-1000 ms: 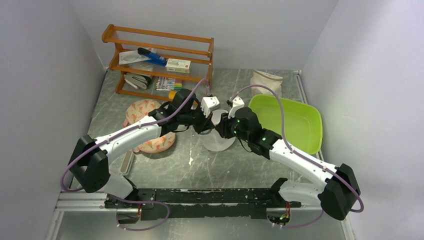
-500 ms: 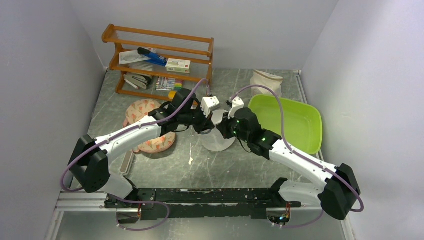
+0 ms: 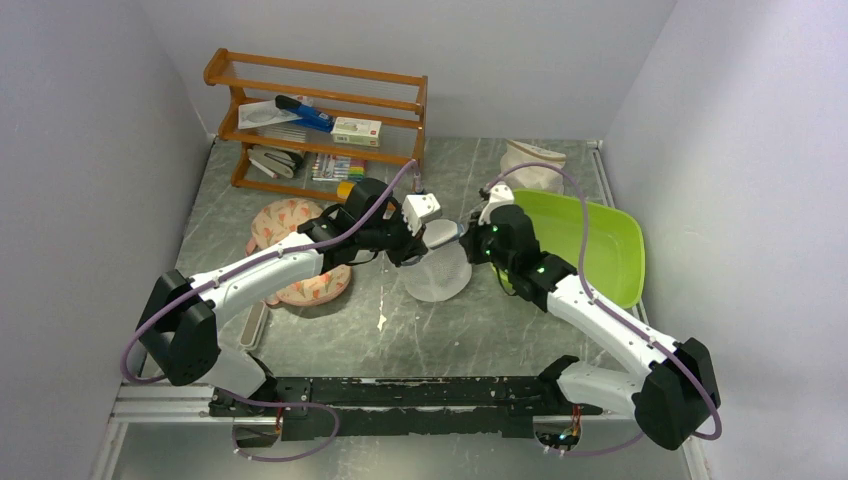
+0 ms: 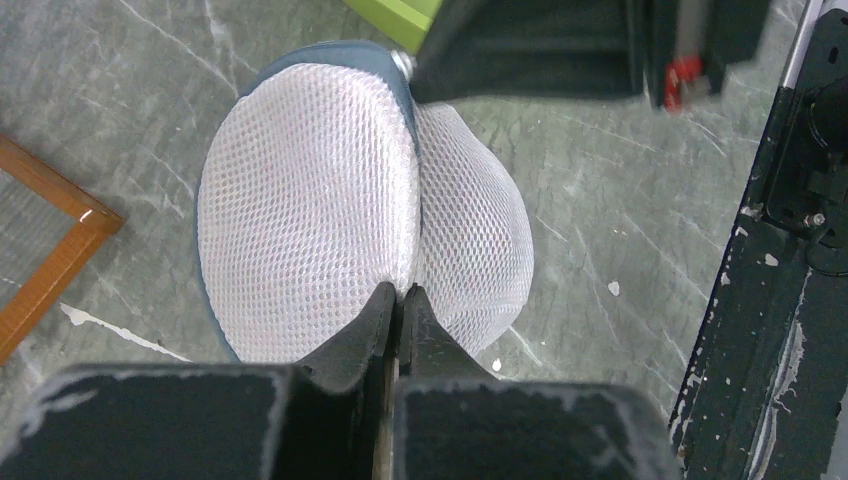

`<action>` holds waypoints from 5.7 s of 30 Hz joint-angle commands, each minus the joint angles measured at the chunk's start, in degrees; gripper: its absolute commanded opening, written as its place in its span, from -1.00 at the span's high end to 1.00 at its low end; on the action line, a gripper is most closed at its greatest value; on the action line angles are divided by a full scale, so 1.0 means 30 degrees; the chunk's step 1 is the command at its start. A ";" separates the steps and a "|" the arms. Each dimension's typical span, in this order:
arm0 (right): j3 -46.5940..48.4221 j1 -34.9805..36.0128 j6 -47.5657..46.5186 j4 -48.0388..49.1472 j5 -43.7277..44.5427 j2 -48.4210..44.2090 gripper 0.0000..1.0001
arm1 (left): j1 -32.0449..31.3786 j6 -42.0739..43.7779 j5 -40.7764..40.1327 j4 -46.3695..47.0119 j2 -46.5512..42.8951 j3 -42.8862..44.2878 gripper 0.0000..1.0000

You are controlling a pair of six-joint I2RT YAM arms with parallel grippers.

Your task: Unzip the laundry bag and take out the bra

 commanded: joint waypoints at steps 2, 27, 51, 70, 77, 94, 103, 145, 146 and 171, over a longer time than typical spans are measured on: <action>0.0083 -0.2856 -0.1446 0.0410 -0.4109 -0.0518 1.00 | -0.0040 0.0512 -0.0401 -0.0475 -0.0668 -0.0013 0.86; 0.0284 -0.0255 -0.1293 0.0769 -0.9102 -0.0298 1.00 | -0.0052 -0.1007 0.3351 -0.0310 0.0313 0.0803 0.14; 0.0544 -0.2347 -0.0064 -0.0294 -0.4766 -0.0489 1.00 | -0.0097 -0.0337 0.1355 -0.0278 -0.0465 0.0402 0.86; -0.0864 -0.4767 0.0557 0.2212 -1.3049 -0.1035 1.00 | -0.0810 0.0265 0.0404 -0.0838 -0.0229 0.0591 0.17; -0.0562 -0.3478 0.0548 0.2336 -1.3187 -0.0883 1.00 | -0.1694 0.0418 -0.0320 -0.0733 -0.0410 0.0362 -0.07; 0.0072 -0.2498 0.0447 0.1042 -0.9685 -0.0507 1.00 | -0.1786 0.0638 -0.1642 -0.0575 -0.1053 0.0100 0.86; 0.0336 -0.5539 0.1713 0.0485 -0.9974 0.0317 1.00 | -0.1800 0.0783 -0.2808 0.0180 -0.2309 -0.0661 0.86; 0.1013 -0.4089 -0.0162 0.0643 -1.1747 0.1033 1.00 | -0.2169 0.1357 -0.3491 0.0990 -0.4012 -0.1469 0.87; 0.1175 -0.4256 -0.0245 0.0513 -1.1743 0.1183 1.00 | -0.2187 0.1397 -0.3523 0.1101 -0.4229 -0.1604 0.86; 0.0187 -0.4833 0.0351 0.2872 -1.7847 -0.0112 1.00 | -0.2502 0.1379 -0.4845 0.0363 -0.2791 -0.0962 -0.02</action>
